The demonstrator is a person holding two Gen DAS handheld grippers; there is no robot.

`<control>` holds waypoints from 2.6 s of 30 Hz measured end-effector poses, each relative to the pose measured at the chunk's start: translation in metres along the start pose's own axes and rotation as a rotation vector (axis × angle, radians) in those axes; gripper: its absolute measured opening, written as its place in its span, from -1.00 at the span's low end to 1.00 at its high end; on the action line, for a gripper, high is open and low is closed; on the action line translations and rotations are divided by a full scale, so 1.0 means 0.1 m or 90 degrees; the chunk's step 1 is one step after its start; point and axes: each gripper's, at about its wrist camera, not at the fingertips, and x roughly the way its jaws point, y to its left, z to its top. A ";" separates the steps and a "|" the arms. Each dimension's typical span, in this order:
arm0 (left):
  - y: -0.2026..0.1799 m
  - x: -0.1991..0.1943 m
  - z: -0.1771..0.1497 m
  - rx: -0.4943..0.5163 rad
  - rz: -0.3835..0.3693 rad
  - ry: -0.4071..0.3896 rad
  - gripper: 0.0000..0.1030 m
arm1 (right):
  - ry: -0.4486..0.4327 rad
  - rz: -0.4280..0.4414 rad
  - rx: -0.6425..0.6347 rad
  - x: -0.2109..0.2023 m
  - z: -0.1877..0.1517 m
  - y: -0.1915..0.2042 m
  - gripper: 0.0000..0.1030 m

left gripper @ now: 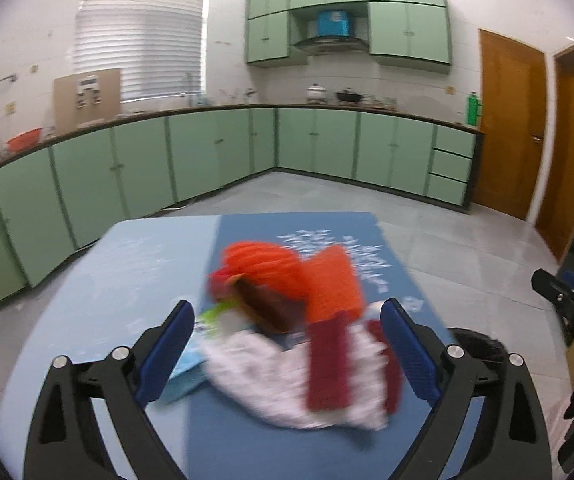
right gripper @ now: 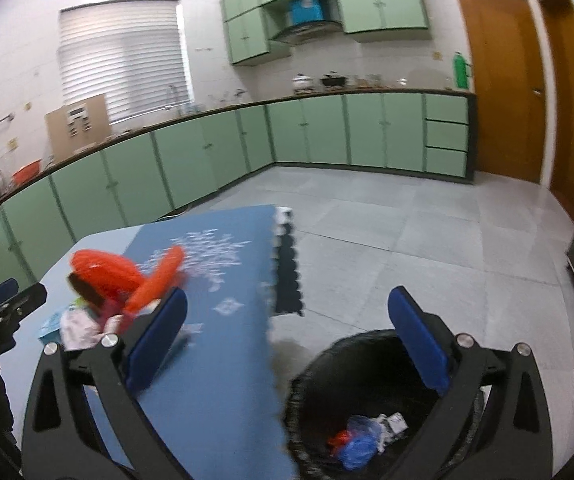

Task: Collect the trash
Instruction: 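Move both tools back over the remaining trash on the table, then grasp the blue milk carton with the left gripper while the right gripper grasps orange foam mesh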

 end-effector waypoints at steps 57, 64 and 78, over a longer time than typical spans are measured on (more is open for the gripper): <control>0.93 0.51 -0.58 -0.074 -0.063 0.158 -0.24 | 0.085 0.065 -0.081 0.64 -0.29 1.36 0.57; 1.03 0.55 -0.55 -0.055 -0.019 0.155 0.43 | 0.093 0.062 -0.079 0.69 -0.31 1.35 0.57; 0.99 0.96 -0.48 -0.030 -0.087 0.207 0.19 | 0.107 0.063 -0.073 0.78 -0.31 1.31 0.57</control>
